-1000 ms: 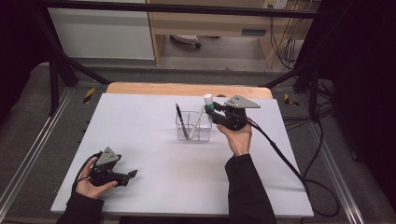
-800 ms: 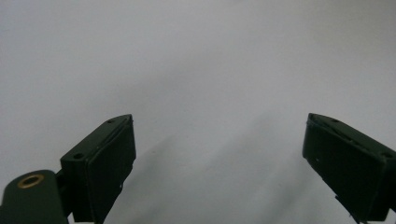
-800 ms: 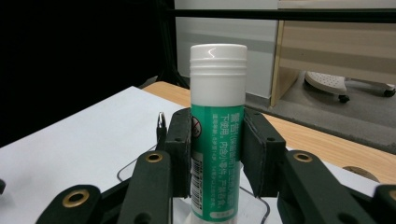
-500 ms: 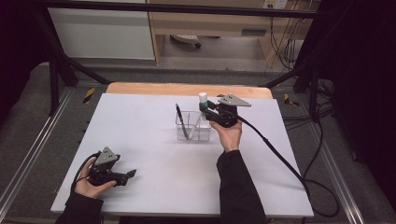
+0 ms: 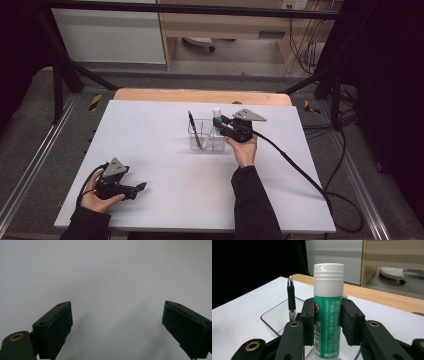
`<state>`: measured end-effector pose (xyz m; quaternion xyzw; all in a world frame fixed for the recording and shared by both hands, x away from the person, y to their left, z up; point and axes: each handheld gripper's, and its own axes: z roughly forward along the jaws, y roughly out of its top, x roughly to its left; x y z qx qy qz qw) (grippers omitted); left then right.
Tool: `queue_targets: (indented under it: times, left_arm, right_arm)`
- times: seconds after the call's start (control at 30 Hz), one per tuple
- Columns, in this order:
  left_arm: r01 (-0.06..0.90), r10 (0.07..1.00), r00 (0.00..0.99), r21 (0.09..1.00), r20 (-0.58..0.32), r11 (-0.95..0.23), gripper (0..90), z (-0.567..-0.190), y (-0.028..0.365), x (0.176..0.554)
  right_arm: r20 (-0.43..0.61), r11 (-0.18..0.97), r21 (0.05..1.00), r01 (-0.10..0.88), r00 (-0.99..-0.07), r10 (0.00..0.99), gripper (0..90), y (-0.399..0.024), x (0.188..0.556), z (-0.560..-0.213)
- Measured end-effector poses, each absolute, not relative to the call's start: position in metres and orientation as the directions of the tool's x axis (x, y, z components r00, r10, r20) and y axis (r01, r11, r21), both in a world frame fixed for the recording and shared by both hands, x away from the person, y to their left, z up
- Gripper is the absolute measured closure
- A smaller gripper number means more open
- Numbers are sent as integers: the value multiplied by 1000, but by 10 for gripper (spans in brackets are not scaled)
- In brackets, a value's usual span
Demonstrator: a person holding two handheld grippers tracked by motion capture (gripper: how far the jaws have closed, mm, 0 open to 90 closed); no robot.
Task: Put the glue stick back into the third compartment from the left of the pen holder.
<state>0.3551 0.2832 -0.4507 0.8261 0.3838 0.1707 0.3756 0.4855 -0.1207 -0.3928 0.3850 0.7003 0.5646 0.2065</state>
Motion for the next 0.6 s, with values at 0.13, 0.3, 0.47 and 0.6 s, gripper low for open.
queue_targets:
  times: [0.13, 0.3, 0.47, 0.6]
  left_arm:
    - [506, 763, 646, 753, -8, -421, 93, -451, 284, 355]
    - [507, 763, 646, 752, -9, -421, 93, -451, 283, 355]
    - [508, 761, 649, 750, -9, -424, 93, -452, 283, 355]
    - [509, 761, 649, 750, -11, -423, 93, -452, 283, 355]
  right_arm:
    - [148, 69, 948, 312, -620, 771, 661, -122, 484, -399]
    - [128, 97, 945, 313, -624, 771, 660, -121, 483, -405]
    - [111, 119, 942, 314, -626, 772, 658, -122, 482, -409]
    - [105, 126, 940, 317, -621, 777, 636, -124, 481, -412]
